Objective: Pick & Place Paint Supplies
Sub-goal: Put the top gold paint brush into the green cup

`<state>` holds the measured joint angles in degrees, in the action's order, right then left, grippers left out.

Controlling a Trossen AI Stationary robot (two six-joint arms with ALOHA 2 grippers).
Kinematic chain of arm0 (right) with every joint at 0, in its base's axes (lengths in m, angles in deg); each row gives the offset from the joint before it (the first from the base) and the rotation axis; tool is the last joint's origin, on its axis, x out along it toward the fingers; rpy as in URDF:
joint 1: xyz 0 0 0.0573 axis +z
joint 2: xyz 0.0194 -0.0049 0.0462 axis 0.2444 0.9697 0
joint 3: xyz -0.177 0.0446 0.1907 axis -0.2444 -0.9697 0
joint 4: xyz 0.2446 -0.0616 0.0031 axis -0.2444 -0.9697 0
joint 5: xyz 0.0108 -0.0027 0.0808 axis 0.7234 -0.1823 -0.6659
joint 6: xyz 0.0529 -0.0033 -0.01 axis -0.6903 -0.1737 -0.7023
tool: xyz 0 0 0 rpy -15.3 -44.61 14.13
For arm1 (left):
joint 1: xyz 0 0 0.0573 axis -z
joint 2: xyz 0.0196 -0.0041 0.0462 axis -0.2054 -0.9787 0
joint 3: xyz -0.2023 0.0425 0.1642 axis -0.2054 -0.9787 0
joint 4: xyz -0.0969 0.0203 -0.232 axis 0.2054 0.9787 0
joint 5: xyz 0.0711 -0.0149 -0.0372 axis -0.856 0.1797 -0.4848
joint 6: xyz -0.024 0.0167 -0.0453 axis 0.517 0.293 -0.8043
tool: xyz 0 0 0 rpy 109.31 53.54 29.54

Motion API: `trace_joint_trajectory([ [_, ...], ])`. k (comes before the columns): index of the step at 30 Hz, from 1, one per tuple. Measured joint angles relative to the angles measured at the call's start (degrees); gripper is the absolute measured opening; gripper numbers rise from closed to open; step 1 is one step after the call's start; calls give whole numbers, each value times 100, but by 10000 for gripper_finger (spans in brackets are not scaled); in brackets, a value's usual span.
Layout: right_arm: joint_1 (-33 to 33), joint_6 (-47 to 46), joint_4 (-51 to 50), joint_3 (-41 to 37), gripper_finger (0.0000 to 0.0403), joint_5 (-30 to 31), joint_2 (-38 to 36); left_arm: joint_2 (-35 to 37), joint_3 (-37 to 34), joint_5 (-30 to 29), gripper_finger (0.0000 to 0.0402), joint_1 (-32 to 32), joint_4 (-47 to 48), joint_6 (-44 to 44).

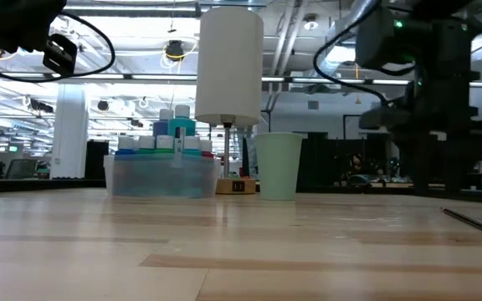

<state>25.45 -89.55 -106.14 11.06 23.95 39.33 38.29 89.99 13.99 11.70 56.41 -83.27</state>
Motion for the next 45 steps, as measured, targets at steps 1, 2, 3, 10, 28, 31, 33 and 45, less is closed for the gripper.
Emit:
trace_joint_trajectory([
  [1, 27, -91, 109, -82, 175, -8, 2, 0, 0, -1, 2, 1, 0, -2],
  [2, 38, -159, 198, -143, 175, -12, 4, 0, 0, -1, 2, 0, 0, -1],
  [3, 43, -186, 316, -180, 175, -14, 3, 0, 0, 0, 2, 2, 0, -2],
  [10, 70, -411, 734, -514, 167, -159, -15, 0, 0, 0, 2, 1, 0, -1],
  [28, 42, -500, 699, -544, 39, -339, -8, 0, 0, -1, 2, 0, 0, 0],
  [31, 44, -500, 723, -544, 16, -343, -4, 0, -2, 0, 2, 2, 0, -2],
  [33, 40, -473, 743, -544, 5, -334, -4, 0, -2, 0, 2, 0, -1, -1],
  [45, -653, 691, 1402, -540, 0, 37, 21, 2, -2, 0, 2, 2, 0, -2],
])
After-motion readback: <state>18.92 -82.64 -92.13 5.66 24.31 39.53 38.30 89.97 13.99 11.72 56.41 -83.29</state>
